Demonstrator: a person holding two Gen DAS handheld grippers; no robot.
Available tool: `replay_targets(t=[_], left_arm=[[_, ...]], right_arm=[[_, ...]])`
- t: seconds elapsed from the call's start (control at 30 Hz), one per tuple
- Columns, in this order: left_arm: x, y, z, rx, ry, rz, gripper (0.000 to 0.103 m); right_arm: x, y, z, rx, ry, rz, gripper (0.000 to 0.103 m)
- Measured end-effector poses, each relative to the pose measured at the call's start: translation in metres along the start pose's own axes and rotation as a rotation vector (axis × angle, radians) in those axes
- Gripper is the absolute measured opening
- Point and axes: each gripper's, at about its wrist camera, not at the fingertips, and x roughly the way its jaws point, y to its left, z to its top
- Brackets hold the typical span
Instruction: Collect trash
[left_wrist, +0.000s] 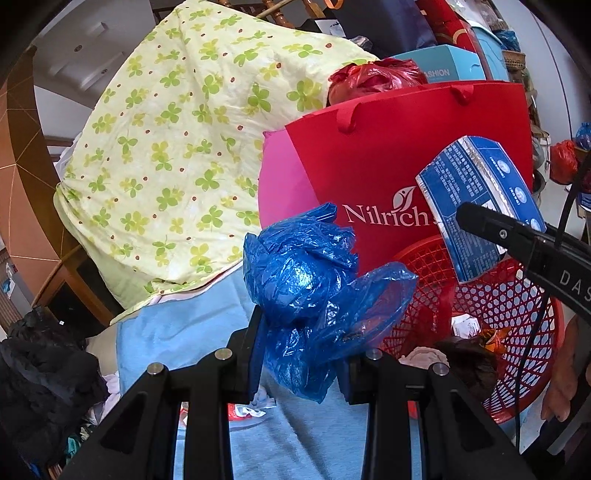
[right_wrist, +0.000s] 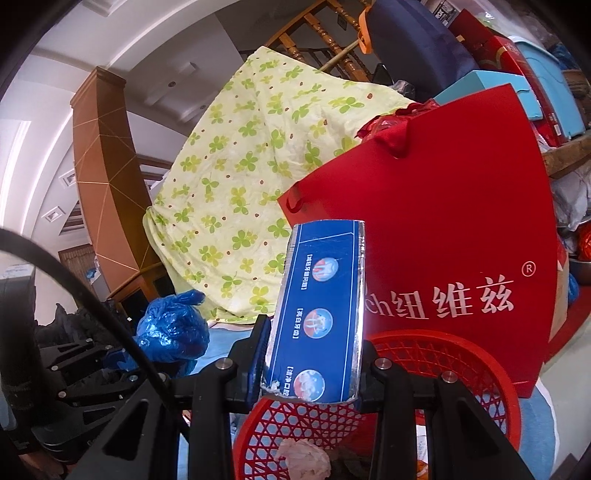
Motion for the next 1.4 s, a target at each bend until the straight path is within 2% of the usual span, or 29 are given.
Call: replay_targets(t=[0.63, 1.2, 1.4], left_arm=[[0.015, -0.025, 0.003, 0.017, 0.02, -0.052, 0.035], [0.028, -0.042, 0.005, 0.033, 0.035, -0.091, 0.035], [0.031, -0.043, 0.005, 0.042, 0.042, -0.1, 0.038]], right_arm=[[-0.007, -0.026, 0.003, 0.049, -0.007, -0.043, 0.039], [-0.013, -0.032, -0.001, 0.084, -0.005, -0.083, 0.039], [-0.013, -0.035, -0.001, 0.122, 0.006, -0.101, 0.04]])
